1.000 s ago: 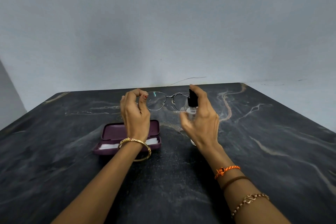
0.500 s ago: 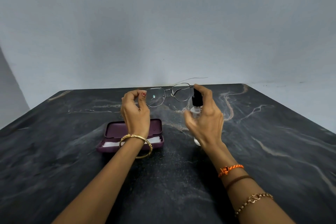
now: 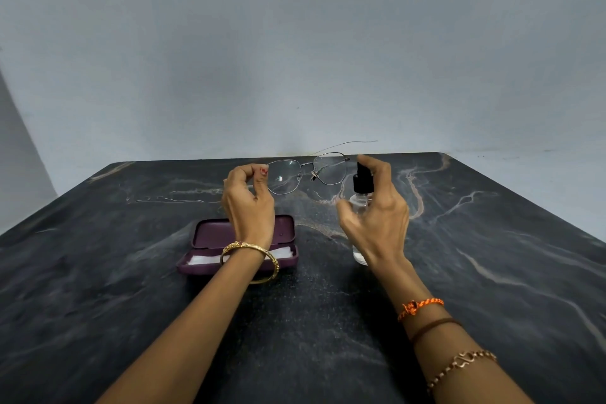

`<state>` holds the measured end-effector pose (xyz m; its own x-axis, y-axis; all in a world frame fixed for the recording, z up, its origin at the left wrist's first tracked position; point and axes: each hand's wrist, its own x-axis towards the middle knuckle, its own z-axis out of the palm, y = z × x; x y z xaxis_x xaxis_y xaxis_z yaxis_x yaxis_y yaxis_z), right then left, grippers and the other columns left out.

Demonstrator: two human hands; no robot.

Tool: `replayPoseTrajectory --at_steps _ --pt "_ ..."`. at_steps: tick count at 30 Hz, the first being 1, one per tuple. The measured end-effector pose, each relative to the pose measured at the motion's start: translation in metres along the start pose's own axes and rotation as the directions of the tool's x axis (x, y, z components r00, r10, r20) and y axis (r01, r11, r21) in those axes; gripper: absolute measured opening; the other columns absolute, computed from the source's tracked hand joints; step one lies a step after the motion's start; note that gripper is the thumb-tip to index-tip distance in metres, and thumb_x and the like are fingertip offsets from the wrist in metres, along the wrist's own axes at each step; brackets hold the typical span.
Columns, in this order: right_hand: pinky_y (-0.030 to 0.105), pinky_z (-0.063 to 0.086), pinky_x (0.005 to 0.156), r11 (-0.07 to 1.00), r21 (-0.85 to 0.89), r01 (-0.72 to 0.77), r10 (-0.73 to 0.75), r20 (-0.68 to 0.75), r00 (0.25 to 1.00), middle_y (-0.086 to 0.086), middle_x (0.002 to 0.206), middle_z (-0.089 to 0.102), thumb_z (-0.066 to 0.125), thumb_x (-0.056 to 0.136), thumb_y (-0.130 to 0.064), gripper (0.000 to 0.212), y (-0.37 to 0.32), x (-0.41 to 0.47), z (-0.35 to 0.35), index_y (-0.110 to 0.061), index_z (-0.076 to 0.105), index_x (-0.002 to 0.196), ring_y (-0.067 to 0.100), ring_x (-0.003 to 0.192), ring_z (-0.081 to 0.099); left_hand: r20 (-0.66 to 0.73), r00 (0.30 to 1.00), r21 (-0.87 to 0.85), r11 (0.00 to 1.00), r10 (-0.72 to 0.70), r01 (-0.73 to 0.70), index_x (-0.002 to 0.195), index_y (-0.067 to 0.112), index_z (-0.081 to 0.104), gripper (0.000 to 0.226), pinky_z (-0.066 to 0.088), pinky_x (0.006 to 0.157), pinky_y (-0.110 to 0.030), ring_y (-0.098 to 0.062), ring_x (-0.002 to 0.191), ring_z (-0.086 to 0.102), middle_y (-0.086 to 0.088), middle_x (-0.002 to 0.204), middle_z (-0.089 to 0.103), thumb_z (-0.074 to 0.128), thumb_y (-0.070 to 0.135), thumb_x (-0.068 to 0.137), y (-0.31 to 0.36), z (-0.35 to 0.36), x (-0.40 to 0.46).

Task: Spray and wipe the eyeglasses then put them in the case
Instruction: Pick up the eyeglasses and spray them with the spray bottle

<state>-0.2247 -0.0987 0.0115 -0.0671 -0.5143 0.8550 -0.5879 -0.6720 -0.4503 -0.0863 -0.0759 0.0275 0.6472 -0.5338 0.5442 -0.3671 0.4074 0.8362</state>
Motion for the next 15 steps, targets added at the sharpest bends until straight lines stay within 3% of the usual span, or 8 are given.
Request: replayPoseTrajectory --at_steps 4,7,11,15 --pt "0.015 0.036 0.046 1.000 0.008 0.016 -0.016 -0.006 1.000 0.009 0.087 0.066 0.068 0.059 0.000 0.070 -0.001 -0.002 0.002 -0.021 0.037 0.118 0.015 0.056 0.052 0.012 1.000 -0.002 1.000 -0.003 0.003 0.087 0.009 0.057 0.012 0.049 0.078 -0.046 -0.035 0.088 0.057 -0.014 0.090 0.062 0.052 0.020 0.087 0.000 0.000 0.000" --pt "0.024 0.043 0.044 1.000 0.002 0.009 -0.009 -0.007 1.000 0.011 0.089 0.066 0.067 0.060 0.000 0.074 -0.002 -0.004 0.002 -0.027 0.031 0.119 0.022 0.053 0.056 0.013 1.000 -0.003 1.000 -0.001 0.001 0.088 0.008 0.058 0.014 0.048 0.073 -0.042 -0.033 0.085 0.056 -0.017 0.092 0.063 0.052 0.020 0.087 -0.001 0.000 -0.001" --pt "0.018 0.037 0.044 0.998 0.002 0.056 -0.056 0.002 0.998 0.012 0.087 0.067 0.069 0.060 -0.001 0.074 -0.005 -0.004 0.003 -0.024 0.033 0.120 0.013 0.049 0.048 0.016 1.000 -0.017 1.000 -0.003 0.003 0.083 0.013 0.056 0.007 0.042 0.092 -0.059 -0.022 0.079 0.054 -0.008 0.085 0.060 0.053 0.018 0.087 -0.003 0.001 -0.002" --pt "0.015 0.039 0.045 0.990 0.011 0.143 -0.143 0.030 0.989 0.011 0.086 0.069 0.068 0.055 -0.001 0.071 -0.015 -0.005 0.004 -0.021 0.039 0.116 0.012 0.048 0.050 0.015 1.000 -0.021 1.000 0.001 -0.001 0.081 0.015 0.055 0.007 0.039 0.093 -0.063 -0.029 0.077 0.056 -0.004 0.082 0.058 0.053 0.018 0.087 -0.004 0.003 -0.004"
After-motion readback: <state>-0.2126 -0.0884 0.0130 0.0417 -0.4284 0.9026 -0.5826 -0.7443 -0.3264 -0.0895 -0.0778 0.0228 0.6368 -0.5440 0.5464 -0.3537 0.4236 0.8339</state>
